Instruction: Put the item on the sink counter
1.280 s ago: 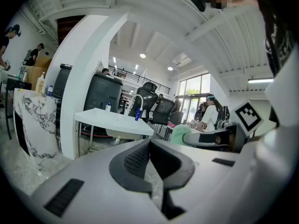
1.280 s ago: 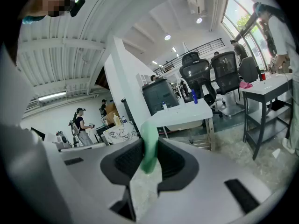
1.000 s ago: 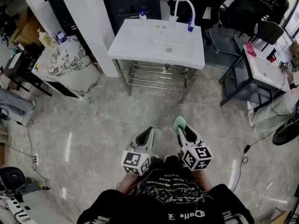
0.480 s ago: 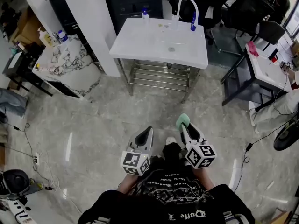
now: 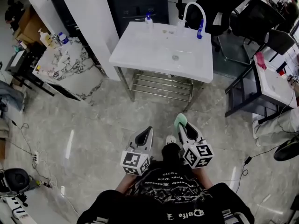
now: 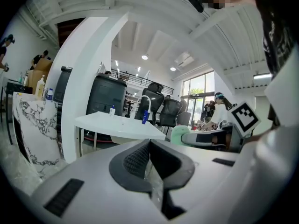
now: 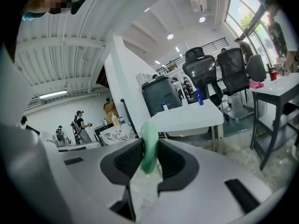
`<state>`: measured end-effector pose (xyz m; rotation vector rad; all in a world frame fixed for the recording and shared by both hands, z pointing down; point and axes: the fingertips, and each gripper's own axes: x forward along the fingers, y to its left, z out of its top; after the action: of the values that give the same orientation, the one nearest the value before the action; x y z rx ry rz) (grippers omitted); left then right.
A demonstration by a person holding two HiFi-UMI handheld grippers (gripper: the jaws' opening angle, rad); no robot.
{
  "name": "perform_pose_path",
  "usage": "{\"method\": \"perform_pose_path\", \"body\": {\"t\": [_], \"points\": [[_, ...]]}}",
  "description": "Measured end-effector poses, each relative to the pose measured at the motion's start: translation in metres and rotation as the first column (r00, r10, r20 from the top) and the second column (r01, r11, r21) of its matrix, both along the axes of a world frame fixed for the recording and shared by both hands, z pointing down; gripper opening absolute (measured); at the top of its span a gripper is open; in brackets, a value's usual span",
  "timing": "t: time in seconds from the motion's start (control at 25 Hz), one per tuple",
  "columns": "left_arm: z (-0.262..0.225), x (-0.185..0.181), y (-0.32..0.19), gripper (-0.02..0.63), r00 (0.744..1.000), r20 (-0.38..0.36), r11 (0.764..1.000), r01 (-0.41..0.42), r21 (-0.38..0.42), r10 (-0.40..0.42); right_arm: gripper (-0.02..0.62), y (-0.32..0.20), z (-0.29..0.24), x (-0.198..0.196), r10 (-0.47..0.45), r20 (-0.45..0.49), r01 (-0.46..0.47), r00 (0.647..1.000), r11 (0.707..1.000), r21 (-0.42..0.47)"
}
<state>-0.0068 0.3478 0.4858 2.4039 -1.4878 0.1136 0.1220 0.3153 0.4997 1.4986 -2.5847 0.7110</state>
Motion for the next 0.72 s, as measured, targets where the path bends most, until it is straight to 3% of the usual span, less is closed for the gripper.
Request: {"method": "perform_pose_path", "body": {"t": [0.36, 0.72], "points": [[-0.005, 0.028, -0.102, 0.008, 0.998, 0.026, 0.999, 0.053, 0.01, -0.054, 0.097, -0.107, -0.008, 0.01, -0.106, -0.034, 0.107, 0.994, 0.993, 0.05], [0.002, 0.053, -0.168, 0.008, 0.993, 0.023, 0.993, 0.115, -0.004, -0.115, 0.097, -0.175, -0.003, 0.026, -0.195, -0.05, 0.197, 0.98, 0.979, 0.052]]}}
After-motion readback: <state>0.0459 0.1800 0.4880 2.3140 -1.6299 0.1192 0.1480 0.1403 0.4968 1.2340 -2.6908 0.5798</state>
